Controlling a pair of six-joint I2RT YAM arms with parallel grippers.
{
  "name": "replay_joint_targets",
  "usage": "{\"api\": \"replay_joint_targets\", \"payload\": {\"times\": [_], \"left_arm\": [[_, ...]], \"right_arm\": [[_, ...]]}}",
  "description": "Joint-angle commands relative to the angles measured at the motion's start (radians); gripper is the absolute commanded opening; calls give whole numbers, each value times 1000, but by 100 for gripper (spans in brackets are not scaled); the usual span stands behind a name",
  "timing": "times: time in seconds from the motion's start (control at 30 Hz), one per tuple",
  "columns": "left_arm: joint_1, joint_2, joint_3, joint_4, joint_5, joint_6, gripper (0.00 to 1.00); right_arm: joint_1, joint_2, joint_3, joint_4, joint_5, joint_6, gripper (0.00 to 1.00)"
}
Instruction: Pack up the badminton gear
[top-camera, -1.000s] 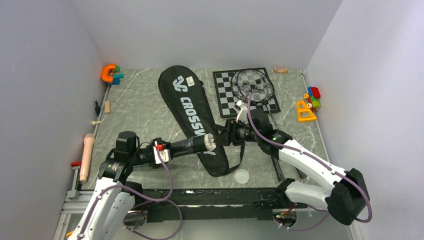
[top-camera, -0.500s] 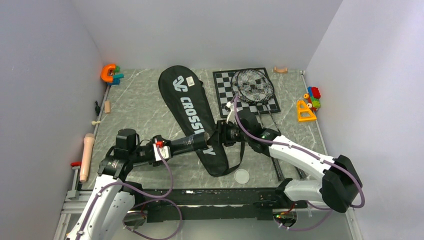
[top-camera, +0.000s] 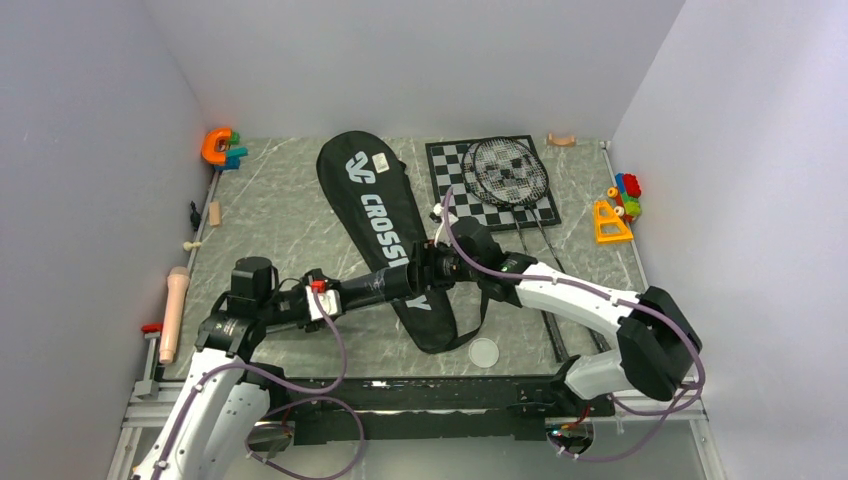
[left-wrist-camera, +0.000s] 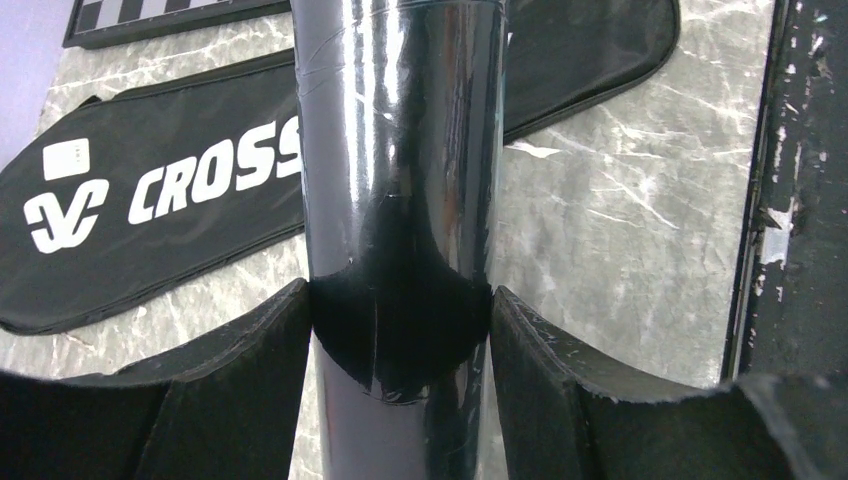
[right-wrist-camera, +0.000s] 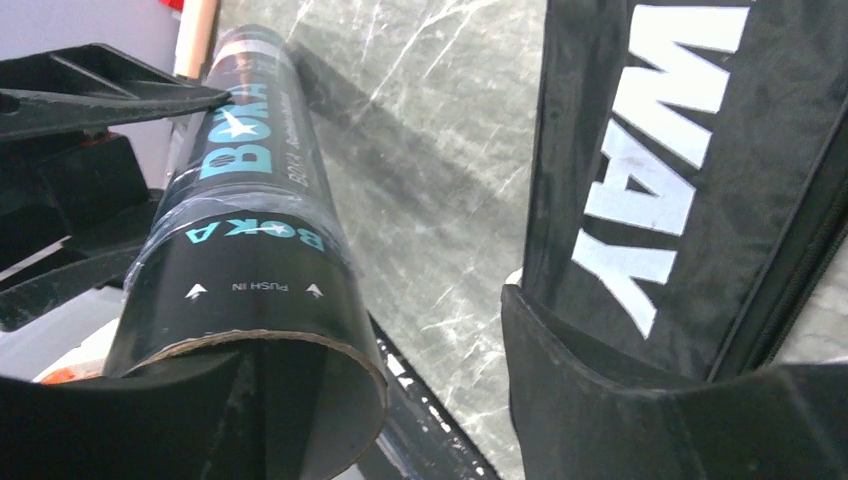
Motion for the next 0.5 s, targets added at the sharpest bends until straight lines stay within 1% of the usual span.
{"api": "replay_joint_targets", "payload": {"times": [0.0, 0.1, 0.2, 0.47], "left_arm": [[-3, -6, 42, 82, 84, -18, 0], [-3, -10, 32, 74, 74, -8, 0], [-3, -14, 13, 60, 62, 18, 0], [-3, -18, -19, 43, 41, 68, 0]], "right_arm": [[16, 24, 68, 58, 5, 3, 70], [10, -15, 92, 4, 34, -4, 76], [-24, -107, 94, -57, 59, -13, 79], [-213, -406, 15, -275, 62, -51, 84]]}}
